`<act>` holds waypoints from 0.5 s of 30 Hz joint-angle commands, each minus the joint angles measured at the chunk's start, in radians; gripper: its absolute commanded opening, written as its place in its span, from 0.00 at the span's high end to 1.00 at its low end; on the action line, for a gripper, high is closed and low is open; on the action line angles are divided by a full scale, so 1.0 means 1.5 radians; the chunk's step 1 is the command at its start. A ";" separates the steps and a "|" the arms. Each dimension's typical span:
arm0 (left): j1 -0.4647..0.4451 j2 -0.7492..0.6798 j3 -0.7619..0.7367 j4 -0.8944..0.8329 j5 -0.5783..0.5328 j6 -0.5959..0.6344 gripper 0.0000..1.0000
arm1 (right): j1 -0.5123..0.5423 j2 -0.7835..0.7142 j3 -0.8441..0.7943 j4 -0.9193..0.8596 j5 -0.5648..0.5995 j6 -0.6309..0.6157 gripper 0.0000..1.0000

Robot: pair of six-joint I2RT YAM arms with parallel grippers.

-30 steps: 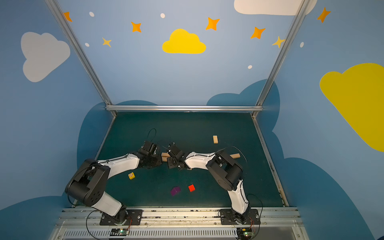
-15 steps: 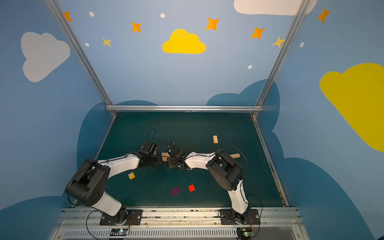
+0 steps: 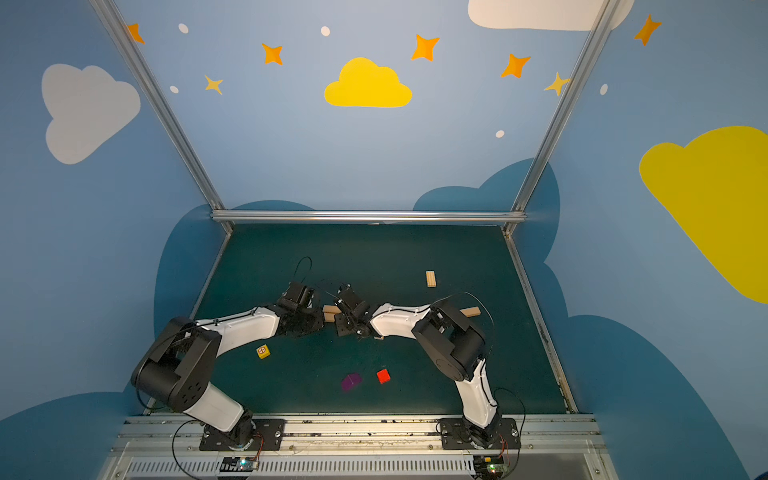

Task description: Build the wood block tower

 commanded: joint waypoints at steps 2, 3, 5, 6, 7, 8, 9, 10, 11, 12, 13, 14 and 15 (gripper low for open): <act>0.003 0.016 0.001 0.000 -0.010 -0.003 0.87 | -0.004 0.011 -0.018 -0.006 0.001 0.004 0.76; 0.003 0.015 0.002 -0.001 -0.010 -0.003 0.87 | -0.004 0.010 -0.019 -0.006 0.001 0.004 0.76; 0.003 0.012 0.002 -0.001 -0.011 -0.003 0.87 | -0.004 0.010 -0.020 -0.004 0.001 0.004 0.76; 0.004 0.012 0.002 -0.001 -0.012 -0.002 0.87 | -0.004 0.012 -0.019 -0.004 0.002 0.004 0.76; 0.004 0.011 0.002 -0.002 -0.013 -0.002 0.87 | -0.004 0.012 -0.019 -0.004 0.002 0.005 0.76; 0.004 0.012 0.001 -0.002 -0.014 -0.002 0.87 | -0.004 0.012 -0.019 -0.005 0.002 0.004 0.76; 0.004 0.012 0.002 -0.002 -0.013 -0.002 0.87 | -0.004 0.012 -0.019 -0.004 0.003 0.005 0.76; 0.005 0.013 0.002 -0.002 -0.013 -0.003 0.87 | -0.004 0.011 -0.019 -0.003 0.003 0.006 0.76; 0.005 0.013 0.002 -0.001 -0.012 -0.002 0.87 | -0.004 0.012 -0.019 -0.004 0.003 0.005 0.76; 0.004 0.013 0.002 -0.002 -0.012 -0.003 0.87 | -0.004 0.011 -0.019 -0.004 0.003 0.005 0.76; 0.004 0.013 0.001 -0.001 -0.013 -0.003 0.87 | -0.004 0.012 -0.019 -0.004 0.003 0.005 0.76; 0.005 0.013 0.001 -0.001 -0.014 -0.003 0.87 | -0.004 0.012 -0.019 -0.004 0.003 0.006 0.76; 0.005 0.013 0.001 0.000 -0.015 -0.003 0.87 | -0.004 0.012 -0.019 -0.004 0.002 0.005 0.76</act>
